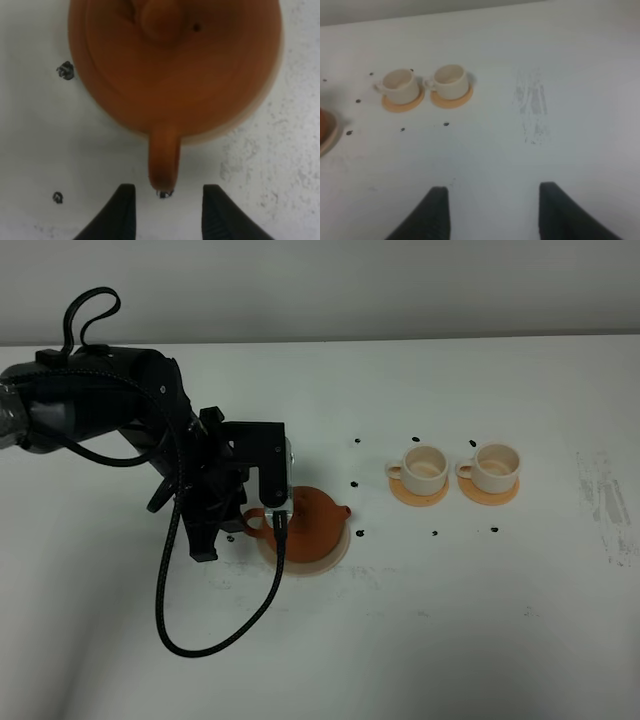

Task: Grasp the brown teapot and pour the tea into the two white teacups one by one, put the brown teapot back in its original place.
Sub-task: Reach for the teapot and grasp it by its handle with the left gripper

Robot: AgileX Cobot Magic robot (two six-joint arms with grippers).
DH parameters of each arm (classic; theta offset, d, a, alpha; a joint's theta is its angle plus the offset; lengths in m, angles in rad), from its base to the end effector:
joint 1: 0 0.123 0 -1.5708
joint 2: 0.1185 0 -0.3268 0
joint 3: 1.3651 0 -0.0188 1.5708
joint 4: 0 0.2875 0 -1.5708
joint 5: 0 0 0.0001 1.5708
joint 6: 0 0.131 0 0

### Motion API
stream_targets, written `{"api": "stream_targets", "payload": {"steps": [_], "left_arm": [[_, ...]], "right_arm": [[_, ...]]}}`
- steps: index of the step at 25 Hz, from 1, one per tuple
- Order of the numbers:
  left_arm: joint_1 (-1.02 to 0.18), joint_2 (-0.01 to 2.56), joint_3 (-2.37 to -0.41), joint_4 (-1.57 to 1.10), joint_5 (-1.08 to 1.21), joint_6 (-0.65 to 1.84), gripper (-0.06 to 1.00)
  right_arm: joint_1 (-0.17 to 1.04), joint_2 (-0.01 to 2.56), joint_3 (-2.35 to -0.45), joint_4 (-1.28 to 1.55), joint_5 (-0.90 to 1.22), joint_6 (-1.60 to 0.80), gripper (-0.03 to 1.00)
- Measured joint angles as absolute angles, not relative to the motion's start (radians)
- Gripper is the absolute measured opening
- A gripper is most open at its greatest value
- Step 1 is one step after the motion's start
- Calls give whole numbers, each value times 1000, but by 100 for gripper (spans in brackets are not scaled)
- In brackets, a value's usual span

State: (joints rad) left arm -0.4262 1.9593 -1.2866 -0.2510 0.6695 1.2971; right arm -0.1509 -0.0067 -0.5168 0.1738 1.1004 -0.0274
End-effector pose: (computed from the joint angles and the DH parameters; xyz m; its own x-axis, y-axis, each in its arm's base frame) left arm 0.4020 -0.2047 0.1431 0.0129 0.9606 -0.2777 0.9734 0.0515 0.2233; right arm 0.0174 0.0178 0.2795 -0.4583 0.1216 -0.8804 0.0375 0.9924 0.1176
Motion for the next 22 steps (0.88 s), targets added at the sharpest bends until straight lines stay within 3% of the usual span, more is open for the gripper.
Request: {"api": "stream_targets", "payload": {"steps": [22], "left_arm": [[-444, 1979, -1287, -265, 616, 1320, 30]], "right_arm": [[-151, -7, -517, 174, 1100, -27, 39]]}}
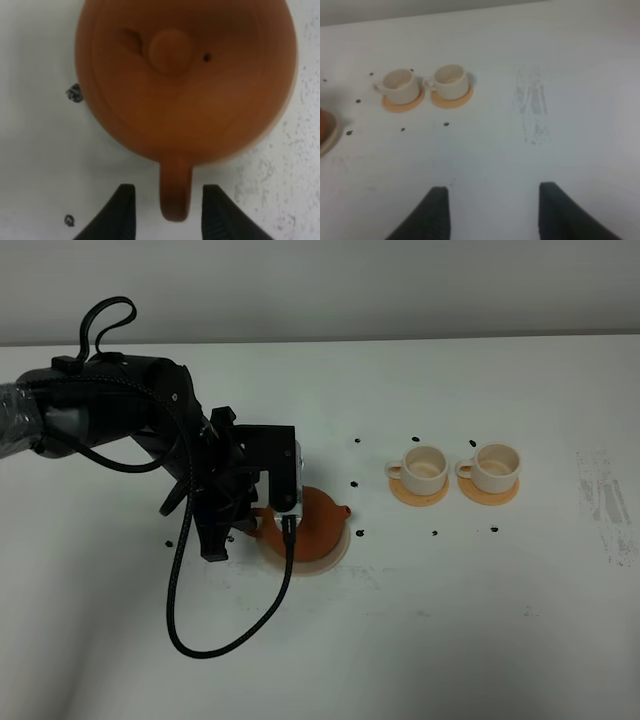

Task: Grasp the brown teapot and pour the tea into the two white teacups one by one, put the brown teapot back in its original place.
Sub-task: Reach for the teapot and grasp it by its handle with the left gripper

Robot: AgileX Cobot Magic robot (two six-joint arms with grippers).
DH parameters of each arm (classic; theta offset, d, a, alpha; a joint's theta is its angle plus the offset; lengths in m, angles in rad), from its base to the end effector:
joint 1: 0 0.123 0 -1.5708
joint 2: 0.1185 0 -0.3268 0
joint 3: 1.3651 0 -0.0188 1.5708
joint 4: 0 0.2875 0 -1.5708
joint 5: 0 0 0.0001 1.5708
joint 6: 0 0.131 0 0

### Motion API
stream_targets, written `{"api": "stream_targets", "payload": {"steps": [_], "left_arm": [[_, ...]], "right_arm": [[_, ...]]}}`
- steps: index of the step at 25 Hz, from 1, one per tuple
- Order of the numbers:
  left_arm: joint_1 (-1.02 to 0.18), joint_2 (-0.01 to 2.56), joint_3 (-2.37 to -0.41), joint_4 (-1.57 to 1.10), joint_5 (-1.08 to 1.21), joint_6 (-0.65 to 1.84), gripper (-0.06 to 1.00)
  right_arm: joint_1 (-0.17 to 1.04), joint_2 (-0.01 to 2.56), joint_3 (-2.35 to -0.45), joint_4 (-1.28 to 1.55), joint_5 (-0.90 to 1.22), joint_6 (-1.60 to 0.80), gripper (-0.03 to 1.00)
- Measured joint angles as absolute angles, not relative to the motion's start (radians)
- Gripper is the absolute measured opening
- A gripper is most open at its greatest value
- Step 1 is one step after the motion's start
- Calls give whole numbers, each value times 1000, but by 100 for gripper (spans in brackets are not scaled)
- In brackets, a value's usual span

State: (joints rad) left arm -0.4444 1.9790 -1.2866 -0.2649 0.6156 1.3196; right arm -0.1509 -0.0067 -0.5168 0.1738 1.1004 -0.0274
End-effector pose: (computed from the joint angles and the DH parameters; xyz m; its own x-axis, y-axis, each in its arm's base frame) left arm 0.4048 -0.2147 0.1365 0.0416 0.9567 -0.2880 0.9661 0.0350 0.2559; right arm 0.0174 0.0178 0.2795 -0.4583 0.1216 -0.8804 0.0375 0.9924 0.1176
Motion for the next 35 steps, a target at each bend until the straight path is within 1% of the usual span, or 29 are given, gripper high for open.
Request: {"api": "stream_targets", "payload": {"steps": [26, 27, 29, 31, 32, 35], "left_arm": [[-444, 2014, -1287, -304, 608, 1322, 30], [-444, 2019, -1287, -304, 609, 1321, 29], [-444, 2028, -1287, -304, 611, 1319, 23], [-444, 2029, -1287, -299, 608, 1317, 10], [-444, 2029, -1287, -299, 608, 1313, 8], [-444, 2029, -1287, -299, 608, 1299, 8]], "right_arm": [[-151, -7, -517, 174, 1100, -27, 39], [-151, -7, -517, 174, 1100, -27, 39], [-151, -7, -517, 174, 1100, -27, 39], [-151, -7, -517, 174, 1100, -27, 39], [-151, -7, -517, 174, 1100, -27, 39], [-151, -7, -517, 175, 1100, -27, 39]]}}
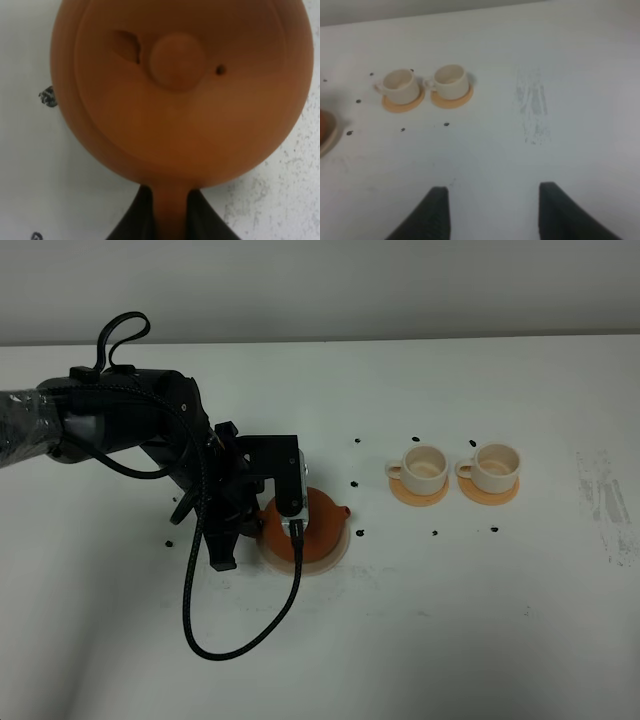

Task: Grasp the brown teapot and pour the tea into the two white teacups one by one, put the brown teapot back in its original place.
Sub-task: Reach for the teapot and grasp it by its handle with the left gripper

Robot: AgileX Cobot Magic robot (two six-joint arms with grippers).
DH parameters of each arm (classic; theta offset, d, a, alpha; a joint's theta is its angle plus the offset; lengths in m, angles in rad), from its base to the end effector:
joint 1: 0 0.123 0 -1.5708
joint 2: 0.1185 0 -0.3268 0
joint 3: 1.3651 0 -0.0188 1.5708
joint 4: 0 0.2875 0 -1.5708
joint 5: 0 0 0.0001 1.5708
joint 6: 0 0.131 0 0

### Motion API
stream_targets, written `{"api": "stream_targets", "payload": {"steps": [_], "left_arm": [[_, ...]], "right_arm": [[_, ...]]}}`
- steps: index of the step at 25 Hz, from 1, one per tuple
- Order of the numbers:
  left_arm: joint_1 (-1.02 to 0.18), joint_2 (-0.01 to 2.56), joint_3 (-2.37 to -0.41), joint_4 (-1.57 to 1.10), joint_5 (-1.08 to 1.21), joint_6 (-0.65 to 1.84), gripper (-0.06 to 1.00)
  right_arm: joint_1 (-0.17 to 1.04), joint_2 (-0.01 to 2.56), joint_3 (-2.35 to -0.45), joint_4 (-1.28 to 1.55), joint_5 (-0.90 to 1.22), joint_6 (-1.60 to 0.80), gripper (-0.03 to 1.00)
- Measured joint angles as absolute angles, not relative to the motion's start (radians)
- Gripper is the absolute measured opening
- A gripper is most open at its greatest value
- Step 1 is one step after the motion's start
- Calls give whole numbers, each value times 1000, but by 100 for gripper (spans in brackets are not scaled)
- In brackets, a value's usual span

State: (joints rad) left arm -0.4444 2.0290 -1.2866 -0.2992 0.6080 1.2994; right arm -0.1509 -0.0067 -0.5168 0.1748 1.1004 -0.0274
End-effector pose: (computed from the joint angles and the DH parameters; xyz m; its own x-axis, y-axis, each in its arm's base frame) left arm 0.4051 -0.2174 0.1144 -0.0136 0.9543 -0.2986 0.9765 0.0769 0.2012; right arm 0.0174 0.0179 0.2795 -0.4583 0.1221 -0.8804 0.0369 0.9923 0.1184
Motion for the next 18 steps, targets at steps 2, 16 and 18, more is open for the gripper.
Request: {"api": "stream_targets", "payload": {"steps": [2, 16, 18], "left_arm": [[-444, 2029, -1287, -299, 608, 1296, 8], [-445, 1981, -1287, -344, 620, 1295, 8], [-446, 1974, -1287, -344, 621, 1295, 8]], "right_arm": [[-151, -7, -517, 175, 1100, -27, 39], [-151, -7, -517, 177, 1100, -27, 39], [-151, -7, -517, 177, 1100, -27, 39]]}}
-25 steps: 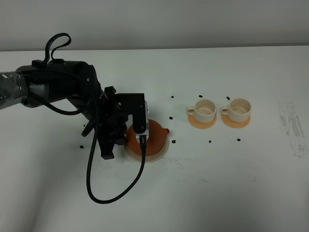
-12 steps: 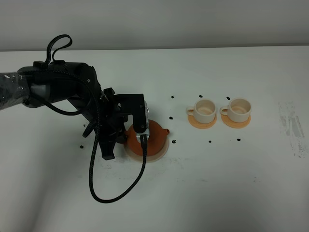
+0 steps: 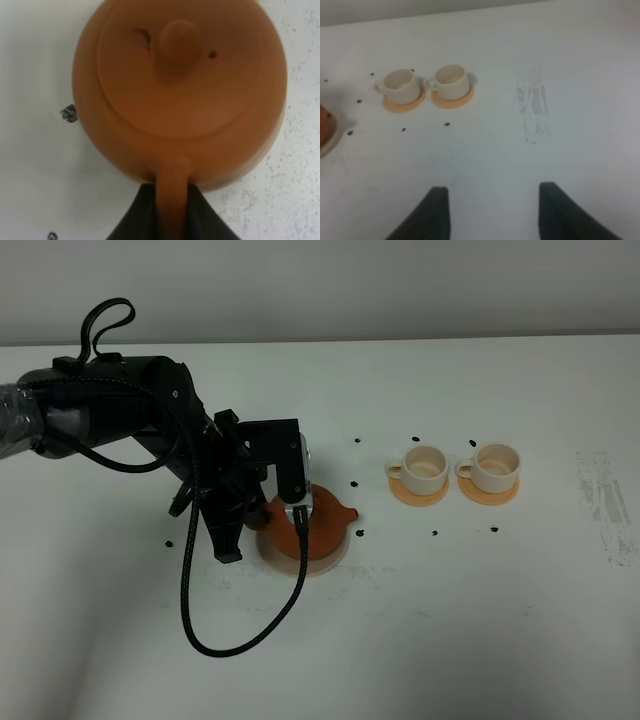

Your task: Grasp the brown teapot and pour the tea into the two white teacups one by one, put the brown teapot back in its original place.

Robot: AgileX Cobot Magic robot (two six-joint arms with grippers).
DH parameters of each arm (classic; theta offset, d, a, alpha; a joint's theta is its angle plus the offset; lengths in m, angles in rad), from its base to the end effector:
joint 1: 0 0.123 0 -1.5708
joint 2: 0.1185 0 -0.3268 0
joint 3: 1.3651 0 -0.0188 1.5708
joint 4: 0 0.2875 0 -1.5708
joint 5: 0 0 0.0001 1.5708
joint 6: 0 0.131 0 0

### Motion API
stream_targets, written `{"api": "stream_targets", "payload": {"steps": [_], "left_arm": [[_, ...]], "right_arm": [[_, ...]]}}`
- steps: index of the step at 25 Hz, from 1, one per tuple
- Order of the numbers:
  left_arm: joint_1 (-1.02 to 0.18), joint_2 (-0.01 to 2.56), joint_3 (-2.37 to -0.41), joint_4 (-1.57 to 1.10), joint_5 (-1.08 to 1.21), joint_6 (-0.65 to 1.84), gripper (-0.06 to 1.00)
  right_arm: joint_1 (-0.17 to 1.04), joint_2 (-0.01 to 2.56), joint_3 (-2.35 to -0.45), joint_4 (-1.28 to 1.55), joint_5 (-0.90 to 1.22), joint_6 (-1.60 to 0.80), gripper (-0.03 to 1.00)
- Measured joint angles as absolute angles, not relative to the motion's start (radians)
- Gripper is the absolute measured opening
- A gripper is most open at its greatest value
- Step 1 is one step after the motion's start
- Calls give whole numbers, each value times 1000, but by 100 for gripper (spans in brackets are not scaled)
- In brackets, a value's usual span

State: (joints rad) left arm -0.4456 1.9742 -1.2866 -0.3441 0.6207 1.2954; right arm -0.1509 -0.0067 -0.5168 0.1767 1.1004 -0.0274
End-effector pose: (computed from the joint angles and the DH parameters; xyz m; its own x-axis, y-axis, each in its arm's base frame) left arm 0.4023 -0.2206 0.1400 -0.0311 0.9361 -0.3503 0.9698 0.1131 0.2161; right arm 0.0174 0.0181 0.2795 -0.4582 0.1229 -0.8803 0.0358 0.9921 0.1199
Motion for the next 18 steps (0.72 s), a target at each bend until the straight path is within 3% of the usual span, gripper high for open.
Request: {"api": "stream_targets", "payload": {"steps": [18], "left_arm": [[-446, 1967, -1287, -446, 618, 1367, 8]], "right_arm": [[-151, -7, -517, 177, 1100, -27, 39]]}}
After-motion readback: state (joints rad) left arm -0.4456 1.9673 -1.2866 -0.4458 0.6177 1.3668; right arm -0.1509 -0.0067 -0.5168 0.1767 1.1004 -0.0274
